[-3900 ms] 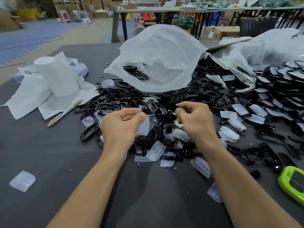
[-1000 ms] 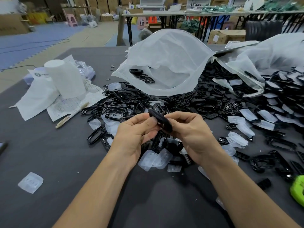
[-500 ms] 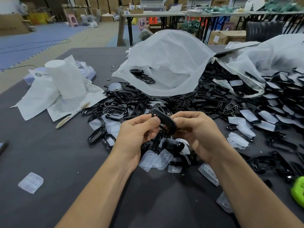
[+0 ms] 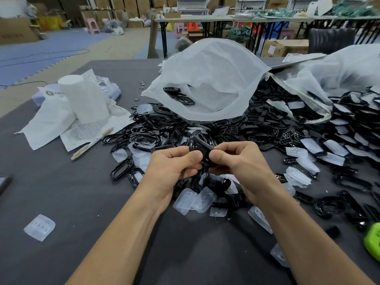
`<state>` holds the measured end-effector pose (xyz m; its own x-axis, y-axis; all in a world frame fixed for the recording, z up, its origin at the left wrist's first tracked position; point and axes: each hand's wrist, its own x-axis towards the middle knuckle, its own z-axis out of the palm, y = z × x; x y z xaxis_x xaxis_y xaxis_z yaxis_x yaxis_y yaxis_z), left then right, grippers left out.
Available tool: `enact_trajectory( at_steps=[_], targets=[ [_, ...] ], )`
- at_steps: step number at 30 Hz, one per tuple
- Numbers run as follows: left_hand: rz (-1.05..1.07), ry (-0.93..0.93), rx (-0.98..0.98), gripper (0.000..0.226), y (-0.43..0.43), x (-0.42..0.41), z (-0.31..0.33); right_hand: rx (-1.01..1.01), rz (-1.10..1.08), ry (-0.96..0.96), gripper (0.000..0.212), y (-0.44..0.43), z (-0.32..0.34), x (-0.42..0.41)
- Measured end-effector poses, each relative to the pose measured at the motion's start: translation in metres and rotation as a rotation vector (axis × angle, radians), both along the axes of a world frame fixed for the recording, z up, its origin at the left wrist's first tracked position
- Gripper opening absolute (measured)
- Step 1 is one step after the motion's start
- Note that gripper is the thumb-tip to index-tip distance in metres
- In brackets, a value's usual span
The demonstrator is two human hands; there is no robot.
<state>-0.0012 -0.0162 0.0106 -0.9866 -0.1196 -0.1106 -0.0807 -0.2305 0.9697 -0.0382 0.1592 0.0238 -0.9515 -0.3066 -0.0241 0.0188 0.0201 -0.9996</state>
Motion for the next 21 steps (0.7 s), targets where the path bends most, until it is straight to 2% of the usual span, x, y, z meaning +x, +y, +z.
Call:
enact_trajectory(
  at_steps=[5,8,10,13,18,21],
  targets=[
    [0.008,-0.038,0.069,0.02,0.0,-0.001,-0.002,0.069,-0.048,0.049,0.014,-0.003,-0.002,0.002],
    [0.022,-0.052,0.098,0.021,0.003,0.0,-0.001,0.188,-0.108,0.157,0.015,-0.005,-0.004,0.003],
    [0.042,-0.055,0.095,0.009,0.006,0.001,0.0,0.305,-0.121,0.249,0.017,-0.004,-0.005,0.001],
    [0.1,-0.034,0.074,0.024,0.008,0.002,0.0,0.398,-0.078,0.315,0.019,-0.001,-0.005,0.0],
    [0.199,-0.024,0.126,0.023,0.013,0.004,0.002,0.409,-0.025,0.326,0.019,0.0,-0.004,0.002],
    [0.188,0.0,0.179,0.02,0.012,0.004,0.003,0.27,0.033,0.217,0.019,0.0,-0.001,0.001]
  ],
)
